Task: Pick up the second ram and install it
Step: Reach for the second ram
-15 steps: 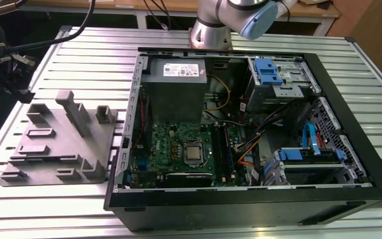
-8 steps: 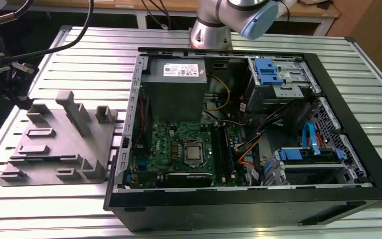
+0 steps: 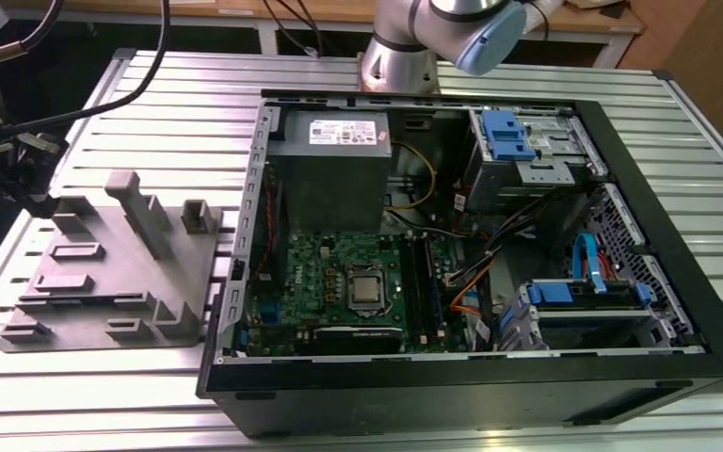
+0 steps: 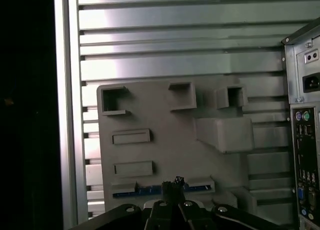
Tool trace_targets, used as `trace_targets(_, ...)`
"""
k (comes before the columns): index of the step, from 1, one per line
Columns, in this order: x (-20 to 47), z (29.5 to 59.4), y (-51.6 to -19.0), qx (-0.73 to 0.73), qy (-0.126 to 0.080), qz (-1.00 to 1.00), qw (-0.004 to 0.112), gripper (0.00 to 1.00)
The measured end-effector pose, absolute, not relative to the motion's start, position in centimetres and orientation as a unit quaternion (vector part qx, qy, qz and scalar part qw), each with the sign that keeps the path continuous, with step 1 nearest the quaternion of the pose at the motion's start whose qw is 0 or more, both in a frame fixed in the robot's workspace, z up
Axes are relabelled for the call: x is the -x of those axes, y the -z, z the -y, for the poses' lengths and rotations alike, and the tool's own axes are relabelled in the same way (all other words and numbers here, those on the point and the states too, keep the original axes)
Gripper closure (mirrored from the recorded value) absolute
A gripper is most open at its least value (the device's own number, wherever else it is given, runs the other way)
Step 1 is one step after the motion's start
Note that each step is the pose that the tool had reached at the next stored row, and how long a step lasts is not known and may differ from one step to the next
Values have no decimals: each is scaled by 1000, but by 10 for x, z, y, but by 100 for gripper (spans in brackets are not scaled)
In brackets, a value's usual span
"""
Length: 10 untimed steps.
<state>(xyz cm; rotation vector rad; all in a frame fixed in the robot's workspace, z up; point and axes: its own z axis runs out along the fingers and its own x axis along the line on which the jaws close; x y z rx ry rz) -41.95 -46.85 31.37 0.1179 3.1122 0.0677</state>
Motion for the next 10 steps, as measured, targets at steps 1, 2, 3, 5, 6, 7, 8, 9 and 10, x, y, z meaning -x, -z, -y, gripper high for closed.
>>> trace_targets(1, 420, 470, -313, -38, -22, -999, 13, 93)
trace_targets(2, 421, 470, -312, -38, -22, -999, 13, 93)
trace_targets(3, 421, 471, -310, -38, -22, -999, 13, 93)
trace_targets(5, 422, 473, -308, -38, -22, -999, 13, 93)
trace_targets(6, 422, 473, -307, -38, -22, -999, 13, 93)
trace_targets(7, 422, 474, -307, -38, -22, -999, 13, 93)
trace_targets(8, 423, 475, -306, -38, -22, -999, 13, 93)
trace_targets(9, 423, 477, -305, -38, -22, -999, 13, 93)
trace_targets(10, 423, 478, -304, -38, -22, -999, 13, 93)
